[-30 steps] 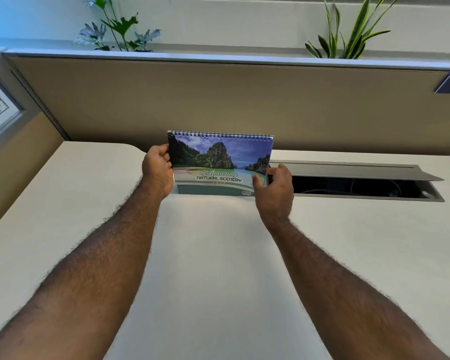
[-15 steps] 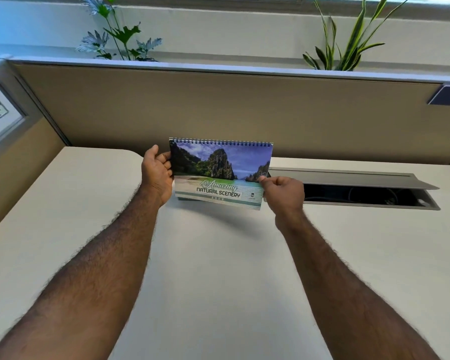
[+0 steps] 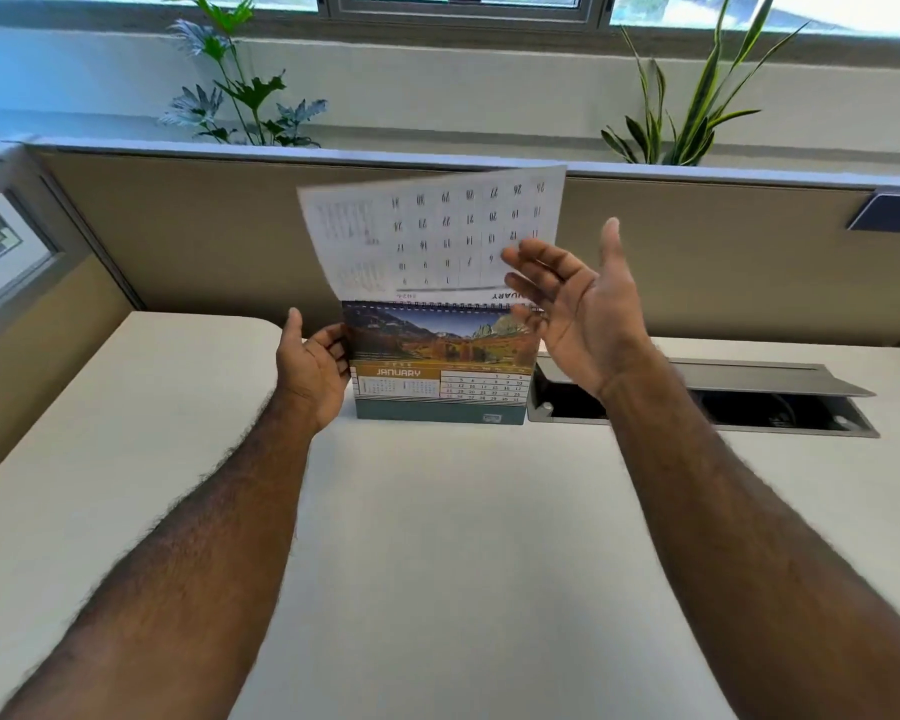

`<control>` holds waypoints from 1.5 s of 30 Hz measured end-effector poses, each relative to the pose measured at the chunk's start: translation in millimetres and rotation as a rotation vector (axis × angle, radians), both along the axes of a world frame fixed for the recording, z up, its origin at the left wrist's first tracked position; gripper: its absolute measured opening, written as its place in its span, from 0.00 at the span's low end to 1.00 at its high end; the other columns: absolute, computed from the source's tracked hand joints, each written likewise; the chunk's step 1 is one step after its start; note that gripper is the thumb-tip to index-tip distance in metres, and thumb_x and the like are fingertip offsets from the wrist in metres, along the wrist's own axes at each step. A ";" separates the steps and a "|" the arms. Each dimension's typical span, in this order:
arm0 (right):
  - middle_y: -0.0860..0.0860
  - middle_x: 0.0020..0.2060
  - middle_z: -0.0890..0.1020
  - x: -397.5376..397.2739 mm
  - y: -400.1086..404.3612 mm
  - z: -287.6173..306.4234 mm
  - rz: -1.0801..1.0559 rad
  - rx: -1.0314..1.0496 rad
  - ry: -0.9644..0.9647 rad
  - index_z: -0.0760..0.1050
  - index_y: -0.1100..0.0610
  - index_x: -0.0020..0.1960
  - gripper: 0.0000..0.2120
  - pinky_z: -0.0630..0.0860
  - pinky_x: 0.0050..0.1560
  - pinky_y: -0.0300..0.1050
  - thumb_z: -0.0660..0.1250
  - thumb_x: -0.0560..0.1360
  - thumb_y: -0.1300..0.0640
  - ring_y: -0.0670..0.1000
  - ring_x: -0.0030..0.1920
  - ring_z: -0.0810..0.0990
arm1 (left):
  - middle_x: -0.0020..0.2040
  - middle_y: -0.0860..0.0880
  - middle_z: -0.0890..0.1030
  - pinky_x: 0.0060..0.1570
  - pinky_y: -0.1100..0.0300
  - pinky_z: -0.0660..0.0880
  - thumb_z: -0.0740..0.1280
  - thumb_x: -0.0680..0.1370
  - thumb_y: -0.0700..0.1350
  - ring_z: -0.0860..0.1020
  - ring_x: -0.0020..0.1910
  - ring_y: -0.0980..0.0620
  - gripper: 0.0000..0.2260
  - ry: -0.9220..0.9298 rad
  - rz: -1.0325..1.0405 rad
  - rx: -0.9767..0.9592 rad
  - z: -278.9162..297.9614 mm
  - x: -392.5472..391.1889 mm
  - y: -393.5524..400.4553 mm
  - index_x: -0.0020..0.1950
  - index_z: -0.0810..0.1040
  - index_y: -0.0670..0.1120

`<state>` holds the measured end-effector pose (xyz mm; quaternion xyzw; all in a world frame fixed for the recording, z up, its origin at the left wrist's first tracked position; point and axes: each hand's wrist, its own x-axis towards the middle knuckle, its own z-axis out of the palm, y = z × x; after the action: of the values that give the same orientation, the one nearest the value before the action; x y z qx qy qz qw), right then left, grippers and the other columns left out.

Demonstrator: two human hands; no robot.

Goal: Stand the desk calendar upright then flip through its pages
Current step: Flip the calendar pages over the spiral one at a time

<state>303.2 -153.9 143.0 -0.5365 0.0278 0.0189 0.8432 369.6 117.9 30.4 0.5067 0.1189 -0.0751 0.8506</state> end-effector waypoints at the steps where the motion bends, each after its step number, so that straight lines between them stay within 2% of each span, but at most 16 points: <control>1: 0.53 0.62 0.81 4.3 3.3 1.4 -0.022 -0.121 -0.009 0.77 0.55 0.62 0.39 0.69 0.57 0.50 0.43 0.75 0.29 0.52 0.61 0.77 | 0.54 0.44 0.83 0.52 0.53 0.75 0.47 0.78 0.67 0.79 0.55 0.46 0.33 0.003 -0.006 0.006 0.4 -0.1 0.1 0.55 0.79 0.44; 4: 0.52 0.67 0.76 13.5 9.4 -0.9 -0.047 -0.524 -0.054 0.71 0.55 0.70 0.40 0.68 0.57 0.45 0.42 0.75 0.30 0.45 0.60 0.76 | 0.56 0.45 0.83 0.52 0.52 0.75 0.48 0.78 0.68 0.78 0.58 0.45 0.32 0.011 -0.010 0.026 -1.1 -0.6 -0.6 0.57 0.79 0.45; 7: 0.49 0.65 0.77 19.3 8.6 -8.7 -0.030 -0.716 -0.066 0.68 0.55 0.72 0.38 0.72 0.52 0.40 0.44 0.76 0.30 0.38 0.54 0.77 | 0.54 0.46 0.84 0.51 0.53 0.76 0.48 0.78 0.68 0.79 0.58 0.45 0.32 0.005 -0.005 0.027 -1.0 -2.0 -1.5 0.56 0.80 0.46; 11: 0.56 0.72 0.71 24.6 6.5 -21.3 -0.073 -0.928 -0.032 0.65 0.57 0.74 0.41 0.67 0.70 0.57 0.42 0.76 0.30 0.55 0.71 0.70 | 0.56 0.45 0.83 0.53 0.53 0.75 0.47 0.78 0.68 0.78 0.58 0.45 0.32 0.000 -0.015 0.041 1.1 -3.8 -2.1 0.57 0.80 0.46; 13: 0.58 0.73 0.69 25.6 4.4 -28.8 -0.046 -0.934 -0.019 0.64 0.58 0.75 0.39 0.65 0.71 0.58 0.42 0.78 0.31 0.57 0.73 0.68 | 0.55 0.46 0.84 0.51 0.54 0.76 0.47 0.78 0.68 0.79 0.57 0.45 0.32 0.000 -0.010 0.048 2.0 -4.8 -2.4 0.56 0.80 0.46; 16: 0.54 0.74 0.69 23.4 3.5 -44.2 -0.164 -0.825 -0.034 0.64 0.56 0.75 0.34 0.64 0.67 0.47 0.46 0.80 0.34 0.52 0.72 0.68 | 0.50 0.48 0.86 0.49 0.55 0.76 0.47 0.78 0.67 0.80 0.56 0.46 0.31 0.000 0.001 0.051 2.5 -5.8 -3.7 0.54 0.80 0.47; 19: 0.49 0.55 0.81 13.5 10.1 -65.1 -0.540 -0.787 0.027 0.73 0.55 0.66 0.23 0.73 0.58 0.46 0.52 0.82 0.42 0.43 0.52 0.78 | 0.51 0.47 0.85 0.49 0.55 0.76 0.47 0.79 0.67 0.79 0.56 0.46 0.31 0.004 0.010 0.046 2.5 -6.4 -5.0 0.55 0.80 0.47; 20: 0.49 0.53 0.82 10.8 11.8 -74.4 -0.599 -0.803 0.092 0.74 0.57 0.65 0.21 0.75 0.59 0.50 0.55 0.82 0.45 0.45 0.51 0.79 | 0.53 0.47 0.84 0.49 0.55 0.76 0.47 0.79 0.67 0.79 0.56 0.46 0.31 0.004 0.013 0.046 2.4 -6.7 -5.6 0.55 0.80 0.47; 23: 0.58 0.65 0.78 -2.9 18.1 -103.3 -0.537 -0.934 0.237 0.71 0.61 0.70 0.22 0.71 0.64 0.48 0.61 0.79 0.51 0.58 0.65 0.76 | 0.54 0.47 0.83 0.47 0.55 0.75 0.47 0.78 0.67 0.79 0.56 0.47 0.31 -0.005 0.020 0.060 -0.4 -7.3 -7.6 0.57 0.79 0.47; 25: 0.58 0.58 0.82 -13.1 26.9 -118.2 -0.468 -0.979 0.197 0.75 0.61 0.62 0.16 0.74 0.53 0.44 0.62 0.77 0.55 0.60 0.59 0.80 | 0.56 0.47 0.83 0.47 0.55 0.75 0.47 0.78 0.67 0.79 0.56 0.47 0.32 -0.005 0.026 0.057 -3.1 -6.8 -7.6 0.61 0.78 0.45; 27: 0.55 0.54 0.83 -20.2 35.8 -125.2 -0.441 -1.010 0.153 0.75 0.58 0.59 0.13 0.75 0.50 0.42 0.65 0.76 0.58 0.57 0.54 0.81 | 0.56 0.47 0.82 0.48 0.56 0.76 0.48 0.79 0.66 0.79 0.56 0.48 0.31 -0.002 0.032 0.055 -3.8 -6.5 -7.1 0.63 0.76 0.45; 30: 0.53 0.56 0.82 -22.0 42.1 -128.4 -0.468 -1.077 0.146 0.74 0.57 0.62 0.16 0.80 0.55 0.51 0.66 0.75 0.55 0.55 0.55 0.81 | 0.55 0.47 0.83 0.46 0.57 0.76 0.52 0.82 0.58 0.80 0.54 0.49 0.21 0.008 0.050 0.101 -3.4 -7.3 -9.0 0.57 0.78 0.47; 33: 0.52 0.55 0.84 -22.5 43.5 -126.9 -0.520 -1.087 0.191 0.76 0.55 0.61 0.15 0.82 0.53 0.54 0.67 0.76 0.52 0.55 0.53 0.83 | 0.51 0.48 0.83 0.49 0.57 0.78 0.56 0.83 0.46 0.80 0.53 0.49 0.10 0.017 0.072 0.154 -7.1 -5.5 -9.0 0.53 0.77 0.48; 37: 0.54 0.51 0.85 -25.4 41.5 -122.9 -0.621 -1.102 0.212 0.76 0.57 0.56 0.13 0.83 0.43 0.50 0.67 0.77 0.50 0.56 0.47 0.84 | 0.51 0.48 0.83 0.46 0.60 0.78 0.56 0.84 0.44 0.80 0.53 0.49 0.10 0.015 0.058 0.187 -10.3 -2.4 -6.0 0.53 0.77 0.49; 41: 0.54 0.46 0.83 -26.3 39.7 -118.2 -0.642 -1.161 0.271 0.73 0.57 0.51 0.12 0.78 0.34 0.43 0.68 0.77 0.48 0.53 0.40 0.80 | 0.52 0.48 0.83 0.47 0.61 0.78 0.55 0.84 0.44 0.80 0.54 0.49 0.10 0.011 0.066 0.199 -12.1 -1.3 -5.8 0.54 0.77 0.49; 45: 0.54 0.43 0.83 -21.6 34.1 -113.4 -0.589 -1.089 0.312 0.74 0.58 0.46 0.12 0.82 0.37 0.49 0.67 0.78 0.49 0.56 0.43 0.83 | 0.51 0.48 0.83 0.47 0.61 0.78 0.55 0.84 0.43 0.80 0.53 0.50 0.11 0.006 0.056 0.197 -11.6 -2.5 -4.9 0.53 0.77 0.49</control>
<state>281.7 -119.9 29.6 -0.8489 0.3021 -0.1528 0.4059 367.1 113.0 18.8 0.5841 0.1425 -0.0406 0.7980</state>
